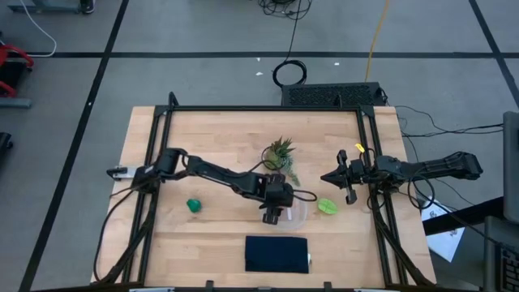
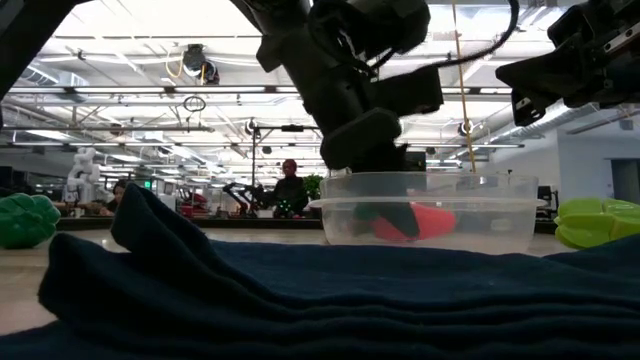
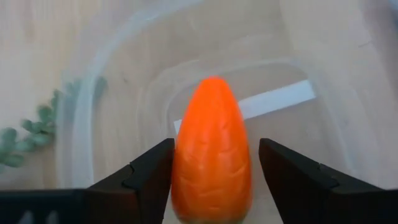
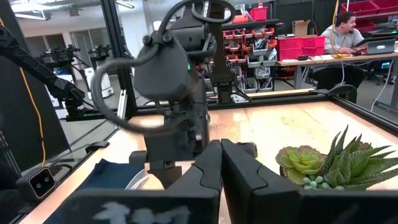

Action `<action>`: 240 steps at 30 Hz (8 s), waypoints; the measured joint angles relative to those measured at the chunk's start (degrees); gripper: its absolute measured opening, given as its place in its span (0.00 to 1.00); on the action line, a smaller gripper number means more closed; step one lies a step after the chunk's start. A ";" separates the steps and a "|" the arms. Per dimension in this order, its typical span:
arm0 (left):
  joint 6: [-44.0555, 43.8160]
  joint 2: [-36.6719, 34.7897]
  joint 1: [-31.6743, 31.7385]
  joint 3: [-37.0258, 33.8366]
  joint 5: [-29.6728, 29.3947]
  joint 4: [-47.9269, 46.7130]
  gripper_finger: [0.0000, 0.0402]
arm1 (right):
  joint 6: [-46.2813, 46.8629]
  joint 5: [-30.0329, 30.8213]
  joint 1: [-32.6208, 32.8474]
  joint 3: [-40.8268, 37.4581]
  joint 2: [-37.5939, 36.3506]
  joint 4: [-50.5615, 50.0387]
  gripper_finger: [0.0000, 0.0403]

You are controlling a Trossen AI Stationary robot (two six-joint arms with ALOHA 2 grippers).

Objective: Pick and placing Produce into tupperware
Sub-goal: Put the orange carrot into the transparent bin, then put the green starfruit into the transparent bin

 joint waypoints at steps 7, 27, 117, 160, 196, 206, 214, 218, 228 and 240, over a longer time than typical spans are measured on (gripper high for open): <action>2.84 -5.90 0.09 0.00 -0.11 -0.96 0.60 | 0.00 0.00 -0.02 0.01 0.02 -0.28 0.00; 2.58 -25.90 2.29 -0.43 -2.64 -16.93 0.02 | -0.02 -0.02 0.00 0.01 0.09 -0.71 0.00; 5.52 -99.59 2.14 -85.46 -9.50 42.97 0.03 | 10.98 -4.68 0.01 28.62 16.19 -41.94 0.00; 5.24 -99.57 2.14 -85.46 -10.27 41.05 0.07 | 39.87 -1.64 16.49 40.18 40.27 -63.58 0.00; 5.33 -99.57 2.14 -85.46 -10.23 39.95 0.08 | 34.67 -1.53 17.16 40.18 50.99 -66.50 0.84; 5.33 -99.57 2.14 -85.46 -10.21 39.95 0.08 | 32.89 -1.07 16.81 40.16 55.95 -62.40 0.87; 5.33 -99.57 2.14 -85.46 -10.21 39.95 0.08 | 32.57 0.41 15.02 39.24 59.30 -60.84 0.87; 5.33 -99.57 2.14 -85.46 -10.19 39.95 0.08 | 32.55 0.13 14.94 36.30 59.74 -55.58 0.87; 5.33 -99.57 2.14 -85.46 -10.19 39.95 0.08 | 33.89 0.34 14.96 30.13 59.39 -48.92 0.87; 5.23 -99.57 2.14 -85.46 -10.19 39.96 0.08 | 32.54 0.46 14.92 29.89 58.73 -49.00 0.74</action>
